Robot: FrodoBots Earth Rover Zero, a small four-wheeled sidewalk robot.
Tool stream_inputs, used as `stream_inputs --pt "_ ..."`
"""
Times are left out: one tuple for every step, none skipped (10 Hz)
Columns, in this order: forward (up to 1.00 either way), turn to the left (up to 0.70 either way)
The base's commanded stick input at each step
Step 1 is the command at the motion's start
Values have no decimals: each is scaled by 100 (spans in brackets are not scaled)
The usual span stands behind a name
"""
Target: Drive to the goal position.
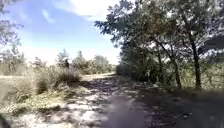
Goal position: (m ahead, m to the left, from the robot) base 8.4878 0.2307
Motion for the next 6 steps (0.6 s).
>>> stream_inputs --pt "70 0" --pt "70 0" --pt "70 0" --pt "70 0" --pt "70 0" --pt "70 0"
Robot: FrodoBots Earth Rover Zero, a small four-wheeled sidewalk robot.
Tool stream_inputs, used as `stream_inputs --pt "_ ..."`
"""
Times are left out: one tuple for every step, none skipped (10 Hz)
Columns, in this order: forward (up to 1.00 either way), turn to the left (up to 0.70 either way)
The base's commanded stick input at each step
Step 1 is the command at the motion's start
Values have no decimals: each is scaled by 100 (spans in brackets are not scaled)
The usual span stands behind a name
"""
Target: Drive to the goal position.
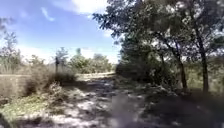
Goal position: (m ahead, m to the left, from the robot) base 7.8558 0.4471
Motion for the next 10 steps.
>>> stream_inputs --pt "70 0" --pt "70 0" --pt "70 0" --pt "70 0" --pt "70 0" --pt "70 0" --pt "70 0" --pt "70 0" --pt "70 0" --pt "70 0"
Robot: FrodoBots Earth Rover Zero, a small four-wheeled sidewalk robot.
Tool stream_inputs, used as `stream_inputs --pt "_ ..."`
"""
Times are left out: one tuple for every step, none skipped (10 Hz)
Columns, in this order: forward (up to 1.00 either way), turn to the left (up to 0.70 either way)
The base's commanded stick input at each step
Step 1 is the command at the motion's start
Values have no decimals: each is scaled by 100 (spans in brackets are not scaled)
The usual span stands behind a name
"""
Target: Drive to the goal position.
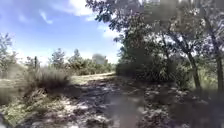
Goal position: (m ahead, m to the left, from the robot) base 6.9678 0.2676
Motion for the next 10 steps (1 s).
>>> stream_inputs --pt "70 0" --pt "70 0" --pt "70 0" --pt "70 0" --pt "70 0" --pt "70 0" --pt "70 0" --pt "70 0" --pt "70 0" --pt "70 0"
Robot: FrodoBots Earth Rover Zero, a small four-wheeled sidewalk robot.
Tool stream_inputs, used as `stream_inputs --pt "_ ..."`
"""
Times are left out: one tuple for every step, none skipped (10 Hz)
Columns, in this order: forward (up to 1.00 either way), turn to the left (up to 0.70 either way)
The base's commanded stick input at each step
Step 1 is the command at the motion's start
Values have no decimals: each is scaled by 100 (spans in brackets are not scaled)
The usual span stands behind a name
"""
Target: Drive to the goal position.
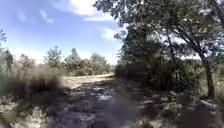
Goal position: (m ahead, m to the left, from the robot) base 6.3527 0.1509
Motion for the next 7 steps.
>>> stream_inputs --pt "70 0" --pt "70 0" --pt "70 0" --pt "70 0" --pt "70 0" --pt "70 0" --pt "70 0"
